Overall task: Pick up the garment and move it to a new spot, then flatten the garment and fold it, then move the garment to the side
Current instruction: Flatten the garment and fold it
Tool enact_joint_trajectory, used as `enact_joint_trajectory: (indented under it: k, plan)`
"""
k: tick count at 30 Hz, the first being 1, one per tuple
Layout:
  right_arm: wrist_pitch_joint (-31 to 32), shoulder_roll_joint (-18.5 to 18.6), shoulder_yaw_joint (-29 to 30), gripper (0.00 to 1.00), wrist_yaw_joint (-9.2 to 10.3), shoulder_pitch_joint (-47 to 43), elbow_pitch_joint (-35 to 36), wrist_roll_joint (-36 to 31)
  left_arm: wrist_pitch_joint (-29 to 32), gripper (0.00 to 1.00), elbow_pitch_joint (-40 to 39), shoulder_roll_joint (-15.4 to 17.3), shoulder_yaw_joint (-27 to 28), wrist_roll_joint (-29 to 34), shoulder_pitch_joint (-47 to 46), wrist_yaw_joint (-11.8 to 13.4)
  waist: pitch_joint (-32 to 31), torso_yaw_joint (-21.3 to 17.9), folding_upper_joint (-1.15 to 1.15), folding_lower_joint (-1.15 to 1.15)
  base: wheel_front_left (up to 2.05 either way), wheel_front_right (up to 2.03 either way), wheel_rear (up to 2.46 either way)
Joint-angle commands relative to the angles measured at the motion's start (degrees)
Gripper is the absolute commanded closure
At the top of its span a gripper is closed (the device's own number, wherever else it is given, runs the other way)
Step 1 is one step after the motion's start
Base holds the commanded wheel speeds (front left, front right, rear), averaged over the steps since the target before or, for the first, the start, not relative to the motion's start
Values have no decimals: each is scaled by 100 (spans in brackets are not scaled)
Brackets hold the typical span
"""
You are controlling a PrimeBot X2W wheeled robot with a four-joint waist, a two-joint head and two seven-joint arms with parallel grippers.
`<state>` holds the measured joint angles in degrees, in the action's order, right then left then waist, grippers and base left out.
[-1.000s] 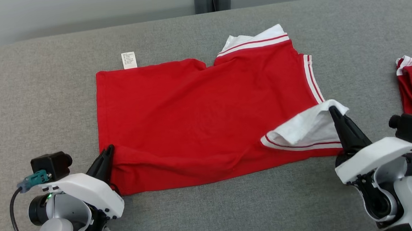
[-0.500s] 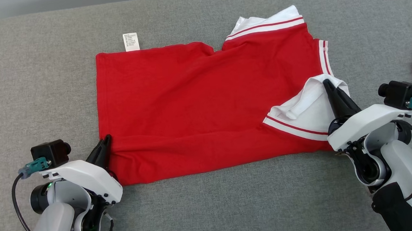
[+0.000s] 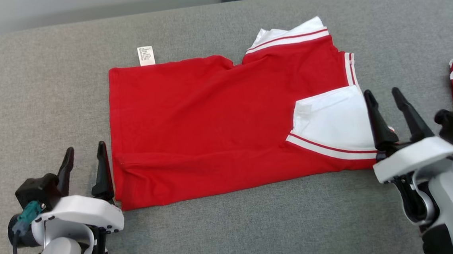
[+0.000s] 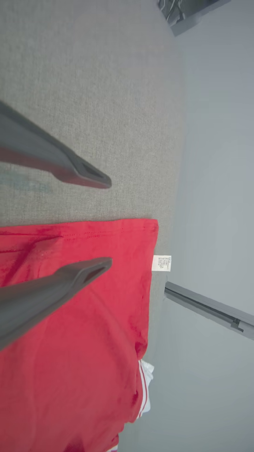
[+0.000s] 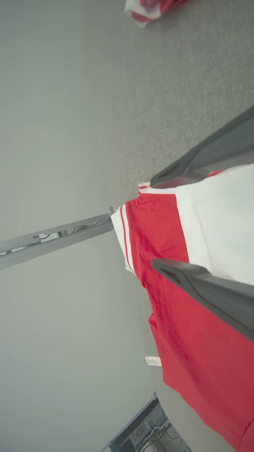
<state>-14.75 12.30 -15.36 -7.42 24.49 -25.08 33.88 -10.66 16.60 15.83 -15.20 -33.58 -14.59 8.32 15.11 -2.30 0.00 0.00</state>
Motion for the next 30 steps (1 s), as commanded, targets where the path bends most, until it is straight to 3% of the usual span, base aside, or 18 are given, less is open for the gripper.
enact_joint_trajectory:
  k: [1,7,14,25,30]
  plan:
    - [-50,-10,173,0,-14,-196,184,-258,-51,0,-78,50,-8,94,89,73,-81,-1,0,0,0,0,0]
    - [-47,-287,785,0,-14,-1182,975,-1261,-120,0,-472,131,-148,381,572,362,-374,11,0,0,0,0,0]
    - [-47,-507,1006,0,-14,-1939,1373,-1688,148,0,-894,168,-311,403,1154,575,-618,-17,0,0,0,0,0]
    - [170,-566,1090,0,-14,-2060,1451,-1796,593,0,-1113,320,-450,395,1276,632,-669,-61,0,0,0,0,0]
    - [367,-473,1155,0,-13,-1885,1238,-1794,903,0,-1032,335,-595,321,1106,493,-538,-65,0,0,0,0,0]
